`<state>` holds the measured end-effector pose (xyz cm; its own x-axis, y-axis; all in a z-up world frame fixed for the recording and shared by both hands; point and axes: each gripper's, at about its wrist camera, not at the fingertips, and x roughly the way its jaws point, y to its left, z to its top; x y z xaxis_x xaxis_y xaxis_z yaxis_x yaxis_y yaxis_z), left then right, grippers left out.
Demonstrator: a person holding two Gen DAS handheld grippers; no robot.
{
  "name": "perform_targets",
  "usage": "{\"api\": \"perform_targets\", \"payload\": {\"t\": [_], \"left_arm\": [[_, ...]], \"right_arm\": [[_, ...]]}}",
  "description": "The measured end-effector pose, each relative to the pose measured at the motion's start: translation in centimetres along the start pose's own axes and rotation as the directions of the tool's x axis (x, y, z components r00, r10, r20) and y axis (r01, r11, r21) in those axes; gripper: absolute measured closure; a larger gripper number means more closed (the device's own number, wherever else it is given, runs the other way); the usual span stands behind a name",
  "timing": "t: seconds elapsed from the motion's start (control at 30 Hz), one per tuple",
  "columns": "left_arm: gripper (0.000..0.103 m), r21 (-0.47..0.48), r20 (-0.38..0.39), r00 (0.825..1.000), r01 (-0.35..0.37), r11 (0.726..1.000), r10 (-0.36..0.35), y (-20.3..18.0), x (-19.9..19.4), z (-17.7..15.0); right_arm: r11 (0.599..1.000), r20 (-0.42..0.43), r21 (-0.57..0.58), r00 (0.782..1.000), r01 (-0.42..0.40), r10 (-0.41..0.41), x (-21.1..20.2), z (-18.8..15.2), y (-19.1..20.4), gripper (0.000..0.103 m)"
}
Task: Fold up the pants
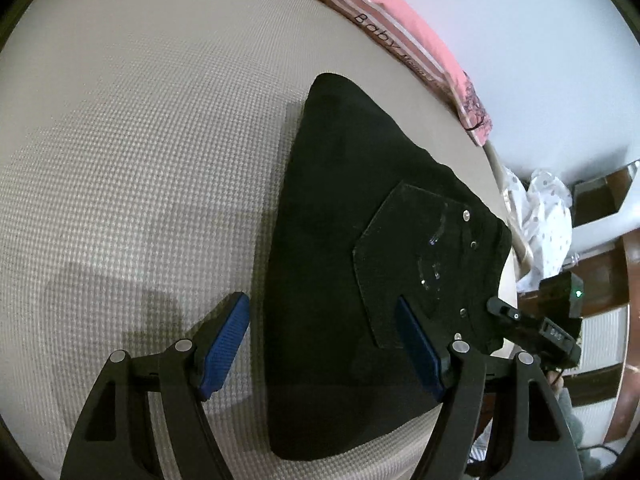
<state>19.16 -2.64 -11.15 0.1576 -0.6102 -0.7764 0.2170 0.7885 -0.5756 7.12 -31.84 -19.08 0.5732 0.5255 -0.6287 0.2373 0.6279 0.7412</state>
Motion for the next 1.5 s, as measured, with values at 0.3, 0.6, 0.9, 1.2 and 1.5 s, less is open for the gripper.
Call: {"api": "perform_targets", "payload": {"t": [0.3, 0.6, 0.9, 1.2, 1.5], "left_arm": [[0.028, 0.001, -0.062, 0.995, 0.083, 0.997, -0.083, -0.4, 1.1, 0.6], [0.028, -0.002, -0.076, 0.987, 0.142, 0.990, -0.141, -0.2, 2.1, 2.5], [0.028, 0.105, 0.015, 0.999, 0.033, 0.994, -0.035, -2.1, 2.9, 2.4], [0.028, 0.256, 0.080, 0.984, -0.175, 0.951, 0.160, -4.5, 3.9, 0.9], [0.033, 0.245, 0.103, 0.969, -0.243, 0.939, 0.224, -5.0, 4.3, 0.7]], "right_arm": [[0.980, -0.014, 0.048, 0.981, -0.192, 0.193, 1.3, 1.3, -1.8, 0.050], [0.974, -0.067, 0.012, 0.972, -0.224, 0.225, 2.8, 3.1, -0.9, 0.050], [0.973, -0.055, -0.003, 0.971, -0.231, 0.231, 3.8, 4.0, -0.6, 0.060], [0.975, -0.050, 0.007, 0.974, -0.221, 0.221, 3.7, 3.9, -0.6, 0.064], [0.990, -0.010, -0.017, 0.990, -0.138, 0.138, 3.8, 3.6, 1.5, 0.063]]}}
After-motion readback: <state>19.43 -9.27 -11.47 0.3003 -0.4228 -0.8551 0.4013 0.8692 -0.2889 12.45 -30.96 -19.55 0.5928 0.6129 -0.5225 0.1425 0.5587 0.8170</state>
